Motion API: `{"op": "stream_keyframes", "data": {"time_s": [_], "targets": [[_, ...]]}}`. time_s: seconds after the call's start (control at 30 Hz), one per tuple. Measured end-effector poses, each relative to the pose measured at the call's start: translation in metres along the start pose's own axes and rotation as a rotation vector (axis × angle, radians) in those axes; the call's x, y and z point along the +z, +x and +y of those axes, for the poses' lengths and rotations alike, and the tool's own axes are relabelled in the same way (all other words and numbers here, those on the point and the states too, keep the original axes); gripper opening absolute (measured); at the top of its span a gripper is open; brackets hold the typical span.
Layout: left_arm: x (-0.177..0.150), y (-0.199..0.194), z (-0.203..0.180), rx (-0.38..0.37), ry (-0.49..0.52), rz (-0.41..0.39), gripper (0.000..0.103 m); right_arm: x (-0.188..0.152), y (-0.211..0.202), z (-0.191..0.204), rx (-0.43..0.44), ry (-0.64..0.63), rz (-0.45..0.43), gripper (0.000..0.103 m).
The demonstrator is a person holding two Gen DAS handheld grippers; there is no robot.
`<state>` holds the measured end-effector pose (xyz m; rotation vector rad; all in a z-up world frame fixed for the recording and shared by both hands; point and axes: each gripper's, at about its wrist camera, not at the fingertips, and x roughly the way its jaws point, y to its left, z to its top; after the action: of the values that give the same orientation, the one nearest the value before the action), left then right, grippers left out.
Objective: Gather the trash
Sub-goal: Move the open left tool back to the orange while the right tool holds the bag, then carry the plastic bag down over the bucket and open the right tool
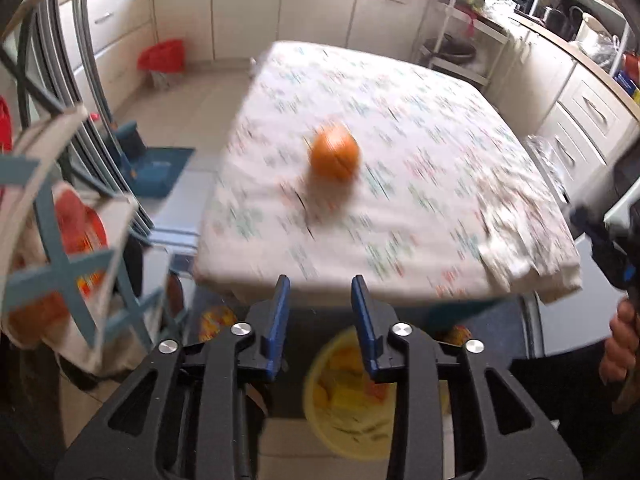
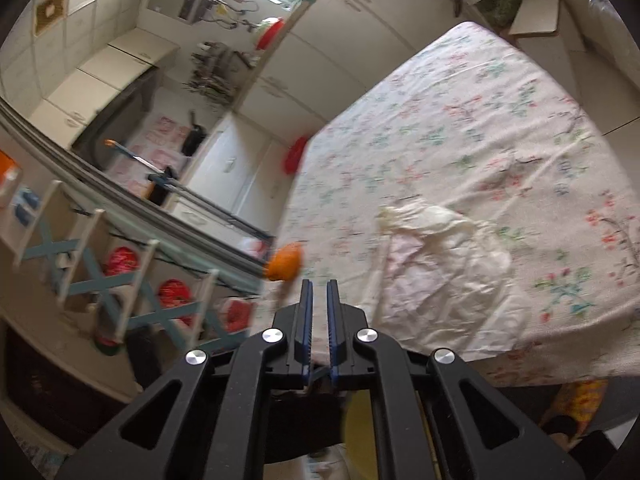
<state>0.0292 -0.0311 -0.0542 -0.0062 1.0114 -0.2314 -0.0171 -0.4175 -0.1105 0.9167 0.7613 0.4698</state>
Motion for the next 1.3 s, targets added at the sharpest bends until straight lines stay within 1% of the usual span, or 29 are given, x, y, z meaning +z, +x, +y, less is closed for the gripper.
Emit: {"op": "stream_keyframes", "data": {"time_s": [0.07, 0.1, 0.13, 0.17, 0.23, 0.27, 0.3, 0.37, 0.4, 0.43, 0.47, 0.5, 0.57, 0.67, 0.73, 0.77, 0.8, 0.83, 0.87, 0.9, 0.93, 0.97, 1.0, 1.03, 1.07, 1.1, 1.13, 1.3], "targets": [[0.015, 0.006, 0.006, -0.012, -0.018, -0.003, 0.034, 0.002, 0.002, 0.007, -0.093, -0.057, -0.005, 0.05], [0.024, 0.011, 0.009, -0.031, -0.033, -0.003, 0.035, 0.003, 0.004, 0.012, -0.151, -0.088, -0.008, 0.082], [0.032, 0.014, 0.01, -0.05, -0.046, -0.006, 0.037, 0.004, 0.006, 0.018, -0.229, -0.131, -0.018, 0.085], [0.037, 0.015, 0.009, -0.059, -0.052, -0.008, 0.04, 0.006, 0.011, 0.028, -0.328, -0.218, -0.025, 0.085], [0.051, 0.022, 0.008, -0.071, -0.063, -0.016, 0.042, 0.007, 0.021, 0.033, -0.424, -0.287, -0.016, 0.085], [0.054, 0.027, 0.005, -0.076, -0.069, -0.017, 0.043, 0.009, 0.031, 0.03, -0.462, -0.295, 0.015, 0.085], [0.055, 0.03, 0.005, -0.08, -0.078, -0.018, 0.043, 0.01, 0.04, 0.023, -0.474, -0.277, 0.05, 0.085], [0.061, 0.038, 0.006, -0.089, -0.101, -0.017, 0.043, 0.01, 0.049, 0.007, -0.465, -0.224, 0.093, 0.069], [0.064, 0.04, 0.007, -0.097, -0.113, -0.017, 0.044, 0.01, 0.051, 0.001, -0.457, -0.219, 0.091, 0.048], [0.066, 0.042, 0.008, -0.103, -0.129, -0.017, 0.045, 0.01, 0.051, 0.001, -0.437, -0.223, 0.1, 0.007], [0.066, 0.042, 0.008, -0.106, -0.138, -0.018, 0.046, 0.011, 0.053, 0.001, -0.402, -0.21, 0.121, 0.0], [0.067, 0.042, 0.007, -0.109, -0.143, -0.018, 0.046, 0.01, 0.054, 0.003, -0.374, -0.205, 0.129, 0.0], [0.067, 0.043, 0.006, -0.113, -0.142, -0.018, 0.047, 0.008, 0.051, 0.015, -0.379, -0.259, 0.117, 0.0], [0.066, 0.04, 0.007, -0.119, -0.145, -0.021, 0.049, 0.006, 0.044, 0.037, -0.336, -0.3, 0.09, 0.0], [0.064, 0.039, 0.011, -0.132, -0.164, -0.019, 0.049, 0.009, 0.04, 0.045, -0.294, -0.305, 0.083, 0.0], [0.063, 0.037, 0.014, -0.141, -0.18, -0.019, 0.049, 0.012, 0.042, 0.051, -0.287, -0.319, 0.082, 0.001], [0.061, 0.036, 0.017, -0.149, -0.196, -0.02, 0.049, 0.014, 0.046, 0.058, -0.3, -0.337, 0.084, 0.008], [0.061, 0.035, 0.019, -0.153, -0.209, -0.022, 0.049, 0.018, 0.056, 0.066, -0.325, -0.364, 0.111, 0.062], [0.059, 0.035, 0.021, -0.154, -0.214, -0.025, 0.05, 0.022, 0.065, 0.07, -0.353, -0.382, 0.132, 0.089], [0.059, 0.034, 0.021, -0.154, -0.216, -0.028, 0.05, 0.025, 0.073, 0.074, -0.394, -0.415, 0.129, 0.095], [0.058, 0.033, 0.022, -0.154, -0.214, -0.03, 0.05, 0.026, 0.078, 0.079, -0.404, -0.449, 0.126, 0.092], [0.058, 0.033, 0.022, -0.153, -0.213, -0.031, 0.05, 0.028, 0.09, 0.079, -0.408, -0.478, 0.157, 0.087], [0.058, 0.032, 0.023, -0.152, -0.214, -0.034, 0.05, 0.028, 0.094, 0.077, -0.395, -0.473, 0.181, 0.067], [0.058, 0.032, 0.023, -0.152, -0.217, -0.035, 0.05, 0.03, 0.101, 0.075, -0.374, -0.463, 0.217, 0.041], [0.059, 0.032, 0.025, -0.153, -0.222, -0.036, 0.05, 0.028, 0.11, 0.071, -0.367, -0.462, 0.256, 0.027], [0.059, 0.033, 0.026, -0.155, -0.229, -0.036, 0.05, 0.025, 0.115, 0.071, -0.362, -0.477, 0.276, 0.013], [0.06, 0.034, 0.027, -0.156, -0.235, -0.037, 0.05, 0.022, 0.114, 0.074, -0.357, -0.49, 0.278, 0.006], [0.063, 0.035, 0.028, -0.164, -0.244, -0.039, 0.05, 0.006, 0.092, 0.108, -0.277, -0.556, 0.248, 0.005]]}}
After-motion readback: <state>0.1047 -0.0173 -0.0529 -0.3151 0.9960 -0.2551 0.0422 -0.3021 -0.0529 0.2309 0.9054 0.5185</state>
